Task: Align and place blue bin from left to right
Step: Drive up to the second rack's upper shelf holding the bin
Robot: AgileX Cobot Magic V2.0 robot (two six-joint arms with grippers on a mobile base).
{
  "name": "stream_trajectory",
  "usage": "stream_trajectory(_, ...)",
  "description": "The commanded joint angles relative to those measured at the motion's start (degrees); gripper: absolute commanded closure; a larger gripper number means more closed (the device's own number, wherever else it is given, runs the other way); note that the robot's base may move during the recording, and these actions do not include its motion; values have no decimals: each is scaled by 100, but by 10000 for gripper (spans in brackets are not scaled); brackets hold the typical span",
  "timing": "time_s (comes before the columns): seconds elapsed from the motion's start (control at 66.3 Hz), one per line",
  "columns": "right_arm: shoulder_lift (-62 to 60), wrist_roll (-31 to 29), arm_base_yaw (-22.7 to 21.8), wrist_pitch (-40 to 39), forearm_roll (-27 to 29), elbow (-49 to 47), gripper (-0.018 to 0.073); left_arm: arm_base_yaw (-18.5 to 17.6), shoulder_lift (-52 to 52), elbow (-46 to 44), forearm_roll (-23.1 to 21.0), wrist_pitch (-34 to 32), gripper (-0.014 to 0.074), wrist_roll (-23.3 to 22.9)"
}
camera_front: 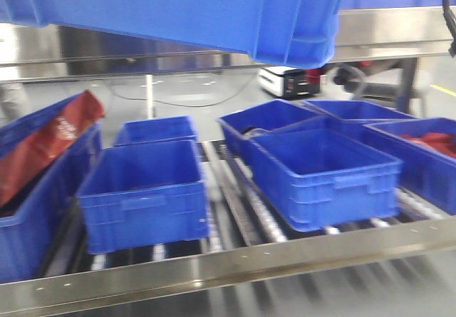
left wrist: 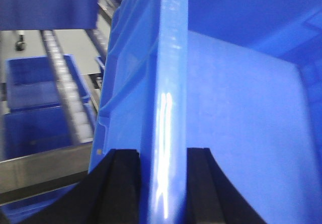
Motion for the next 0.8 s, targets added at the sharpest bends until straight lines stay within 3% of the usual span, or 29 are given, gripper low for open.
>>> stream_trajectory(0.0, -108, -164, 39, -543, 255, -85, 627, -62, -132, -129, -445, -768, 708, -51)
stream_trajectory(0.785, -108, -164, 39, -543, 255, -85, 627, -62, -132, -129, -445, -768, 708, -51)
